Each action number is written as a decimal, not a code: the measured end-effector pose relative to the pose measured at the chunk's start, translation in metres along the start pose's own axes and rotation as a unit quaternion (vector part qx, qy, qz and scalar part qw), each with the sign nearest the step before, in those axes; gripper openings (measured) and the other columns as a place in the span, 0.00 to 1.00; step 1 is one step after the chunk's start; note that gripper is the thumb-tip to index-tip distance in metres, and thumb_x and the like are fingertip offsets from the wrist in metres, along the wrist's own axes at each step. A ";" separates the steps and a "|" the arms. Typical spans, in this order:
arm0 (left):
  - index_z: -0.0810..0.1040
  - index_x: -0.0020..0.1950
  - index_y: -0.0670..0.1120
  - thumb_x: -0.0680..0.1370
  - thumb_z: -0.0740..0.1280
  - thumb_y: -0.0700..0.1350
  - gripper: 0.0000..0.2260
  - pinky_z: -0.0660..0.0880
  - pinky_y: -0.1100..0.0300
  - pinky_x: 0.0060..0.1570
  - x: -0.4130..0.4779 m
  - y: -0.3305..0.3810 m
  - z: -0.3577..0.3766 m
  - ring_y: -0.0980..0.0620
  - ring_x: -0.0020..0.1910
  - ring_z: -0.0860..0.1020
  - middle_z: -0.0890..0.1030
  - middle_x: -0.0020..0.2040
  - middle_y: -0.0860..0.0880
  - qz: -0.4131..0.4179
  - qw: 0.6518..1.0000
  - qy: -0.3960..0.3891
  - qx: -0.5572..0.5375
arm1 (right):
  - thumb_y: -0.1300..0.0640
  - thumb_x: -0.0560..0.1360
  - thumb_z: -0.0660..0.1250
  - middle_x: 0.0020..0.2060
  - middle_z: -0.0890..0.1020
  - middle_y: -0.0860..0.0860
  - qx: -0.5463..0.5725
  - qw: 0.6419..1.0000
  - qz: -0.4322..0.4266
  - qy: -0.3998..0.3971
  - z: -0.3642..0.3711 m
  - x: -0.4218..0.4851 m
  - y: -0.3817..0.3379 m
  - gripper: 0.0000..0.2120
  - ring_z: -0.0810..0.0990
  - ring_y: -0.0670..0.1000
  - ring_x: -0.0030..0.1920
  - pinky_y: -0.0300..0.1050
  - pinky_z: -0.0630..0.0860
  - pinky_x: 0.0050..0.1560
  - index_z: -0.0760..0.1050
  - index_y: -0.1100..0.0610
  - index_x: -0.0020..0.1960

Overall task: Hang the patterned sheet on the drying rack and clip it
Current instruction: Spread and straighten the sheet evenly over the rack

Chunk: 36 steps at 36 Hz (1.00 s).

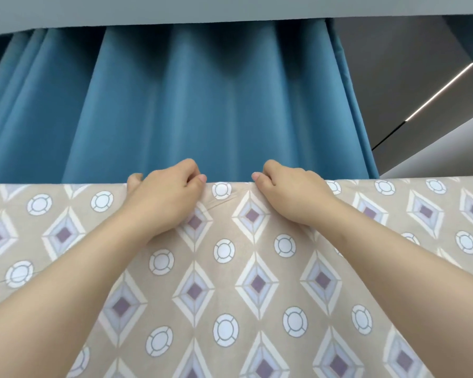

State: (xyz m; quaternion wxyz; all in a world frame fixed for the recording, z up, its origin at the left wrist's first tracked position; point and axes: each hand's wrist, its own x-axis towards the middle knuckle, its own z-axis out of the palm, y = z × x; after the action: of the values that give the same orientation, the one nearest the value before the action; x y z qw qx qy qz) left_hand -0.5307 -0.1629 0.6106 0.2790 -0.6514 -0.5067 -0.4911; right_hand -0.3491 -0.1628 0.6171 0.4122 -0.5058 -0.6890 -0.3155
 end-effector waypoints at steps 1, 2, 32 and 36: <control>0.68 0.42 0.52 0.81 0.49 0.53 0.13 0.57 0.52 0.57 0.002 -0.001 -0.002 0.52 0.43 0.71 0.78 0.35 0.56 -0.010 1.000 -0.011 0.006 | 0.45 0.81 0.46 0.36 0.71 0.49 0.002 1.000 -0.004 0.003 0.000 -0.001 0.001 0.15 0.69 0.55 0.41 0.47 0.59 0.45 0.63 0.55 0.47; 0.69 0.44 0.52 0.81 0.50 0.54 0.12 0.57 0.52 0.58 0.004 -0.001 -0.005 0.51 0.45 0.71 0.77 0.38 0.57 -0.018 1.000 -0.024 0.008 | 0.45 0.81 0.47 0.35 0.71 0.47 0.008 1.000 -0.008 0.003 -0.001 -0.001 0.003 0.15 0.70 0.54 0.40 0.47 0.59 0.46 0.63 0.55 0.47; 0.67 0.47 0.49 0.79 0.58 0.52 0.07 0.69 0.56 0.38 0.017 -0.035 -0.023 0.48 0.40 0.74 0.77 0.41 0.49 0.008 0.998 -0.057 -0.026 | 0.45 0.79 0.53 0.33 0.73 0.49 0.070 0.996 0.002 0.063 0.001 -0.010 0.010 0.13 0.72 0.57 0.43 0.46 0.59 0.37 0.63 0.55 0.46; 0.66 0.37 0.48 0.80 0.56 0.50 0.13 0.65 0.56 0.38 0.014 -0.035 -0.018 0.49 0.40 0.70 0.71 0.37 0.52 0.023 0.999 -0.036 -0.008 | 0.45 0.79 0.51 0.38 0.75 0.47 0.020 0.997 0.011 0.067 0.001 0.000 -0.010 0.11 0.68 0.53 0.47 0.47 0.59 0.48 0.67 0.51 0.50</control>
State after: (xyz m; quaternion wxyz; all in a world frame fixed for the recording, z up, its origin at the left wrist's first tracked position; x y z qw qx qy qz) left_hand -0.5699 -0.1613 0.6256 0.2662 -0.6823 -0.4977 -0.4646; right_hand -0.3588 -0.1646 0.6160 0.4710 -0.4826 -0.6606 -0.3301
